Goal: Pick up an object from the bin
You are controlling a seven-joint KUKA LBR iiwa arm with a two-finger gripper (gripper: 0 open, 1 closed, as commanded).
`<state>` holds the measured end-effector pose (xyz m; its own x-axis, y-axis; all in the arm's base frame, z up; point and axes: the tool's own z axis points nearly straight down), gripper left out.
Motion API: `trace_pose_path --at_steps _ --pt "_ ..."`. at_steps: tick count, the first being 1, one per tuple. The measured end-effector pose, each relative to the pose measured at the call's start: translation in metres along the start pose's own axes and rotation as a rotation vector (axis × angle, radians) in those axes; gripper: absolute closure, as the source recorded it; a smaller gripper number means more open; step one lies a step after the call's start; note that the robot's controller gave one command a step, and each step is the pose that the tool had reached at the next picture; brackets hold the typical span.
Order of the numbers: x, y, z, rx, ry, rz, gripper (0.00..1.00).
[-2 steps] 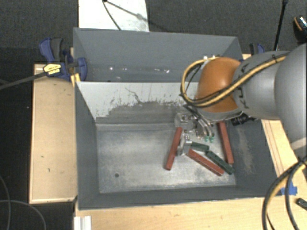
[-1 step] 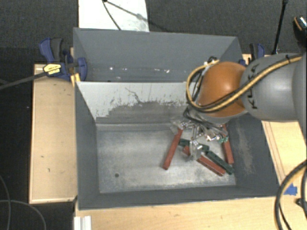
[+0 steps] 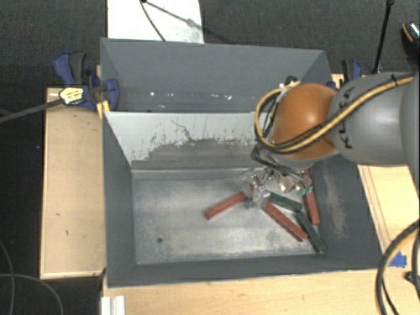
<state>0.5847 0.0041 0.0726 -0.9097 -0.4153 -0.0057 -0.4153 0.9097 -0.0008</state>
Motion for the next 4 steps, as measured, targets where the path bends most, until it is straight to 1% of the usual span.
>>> trace_pose_path --at_steps 1,2,3,4 --pt "0.001 0.0 0.002 -0.001 0.004 0.001 0.0" --pt "0.0 0.0 0.0 0.0 0.001 0.002 1.0" --pt "0.001 0.0 0.002 -0.001 0.004 0.003 0.0" --pt "-0.01 0.053 0.002 -0.004 0.005 -0.53 0.0"
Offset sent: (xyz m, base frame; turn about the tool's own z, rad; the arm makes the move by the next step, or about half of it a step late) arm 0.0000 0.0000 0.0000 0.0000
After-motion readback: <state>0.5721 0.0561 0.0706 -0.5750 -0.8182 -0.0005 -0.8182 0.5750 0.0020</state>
